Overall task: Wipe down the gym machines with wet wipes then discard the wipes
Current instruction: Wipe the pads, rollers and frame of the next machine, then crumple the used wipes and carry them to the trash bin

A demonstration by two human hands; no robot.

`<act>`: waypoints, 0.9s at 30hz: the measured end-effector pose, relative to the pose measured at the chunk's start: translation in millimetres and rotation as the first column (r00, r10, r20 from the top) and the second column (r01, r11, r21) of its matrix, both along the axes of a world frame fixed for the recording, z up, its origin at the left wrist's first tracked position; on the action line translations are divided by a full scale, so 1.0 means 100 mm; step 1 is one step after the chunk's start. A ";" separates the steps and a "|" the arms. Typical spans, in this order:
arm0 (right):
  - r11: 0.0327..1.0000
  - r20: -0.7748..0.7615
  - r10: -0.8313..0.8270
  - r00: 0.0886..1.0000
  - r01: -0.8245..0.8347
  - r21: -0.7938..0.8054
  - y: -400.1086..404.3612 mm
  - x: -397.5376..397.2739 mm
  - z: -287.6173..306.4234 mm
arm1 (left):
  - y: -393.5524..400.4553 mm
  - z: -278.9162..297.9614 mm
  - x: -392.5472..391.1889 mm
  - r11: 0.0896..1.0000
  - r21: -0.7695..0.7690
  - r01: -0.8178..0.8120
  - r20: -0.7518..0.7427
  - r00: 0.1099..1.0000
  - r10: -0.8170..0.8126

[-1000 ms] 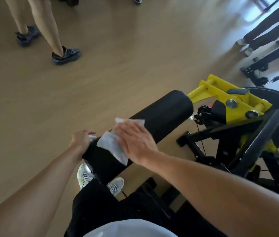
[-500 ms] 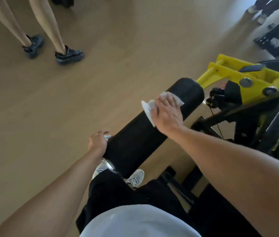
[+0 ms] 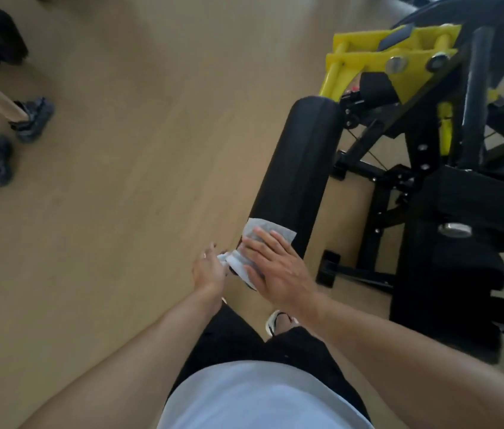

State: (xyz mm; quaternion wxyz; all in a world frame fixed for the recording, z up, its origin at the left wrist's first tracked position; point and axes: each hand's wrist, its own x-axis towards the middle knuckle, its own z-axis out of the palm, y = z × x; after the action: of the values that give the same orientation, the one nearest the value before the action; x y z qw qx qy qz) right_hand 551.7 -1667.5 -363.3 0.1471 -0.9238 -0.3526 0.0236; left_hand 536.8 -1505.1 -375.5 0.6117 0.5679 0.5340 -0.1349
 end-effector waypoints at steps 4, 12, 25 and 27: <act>0.963 0.032 -0.190 0.981 0.180 0.202 0.16 -0.32 -0.17 | -0.03 -0.01 -0.33 0.962 -0.246 -0.115 -0.084 0.992 0.097; 0.726 -0.511 -0.427 0.747 0.619 0.299 0.10 -1.23 0.08 | -0.40 0.35 -0.78 0.637 -0.761 0.126 0.080 0.992 -0.101; -0.483 -0.862 -0.494 -0.117 0.861 0.159 -1.58 -3.78 0.47 | -2.40 0.46 -2.37 0.218 -0.622 0.752 0.215 0.432 -0.876; -0.636 -0.871 -0.447 -0.205 0.758 0.147 -1.82 -4.28 0.46 | -2.72 0.42 -2.81 0.083 -0.539 0.839 0.251 0.254 -0.934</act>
State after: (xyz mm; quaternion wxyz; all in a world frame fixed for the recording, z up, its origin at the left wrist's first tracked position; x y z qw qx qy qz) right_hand 123.5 -1850.0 -317.7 0.5850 -0.5581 0.5741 -0.1288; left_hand 256.0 -1776.8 -333.1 0.4957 0.5431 0.0542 -0.6755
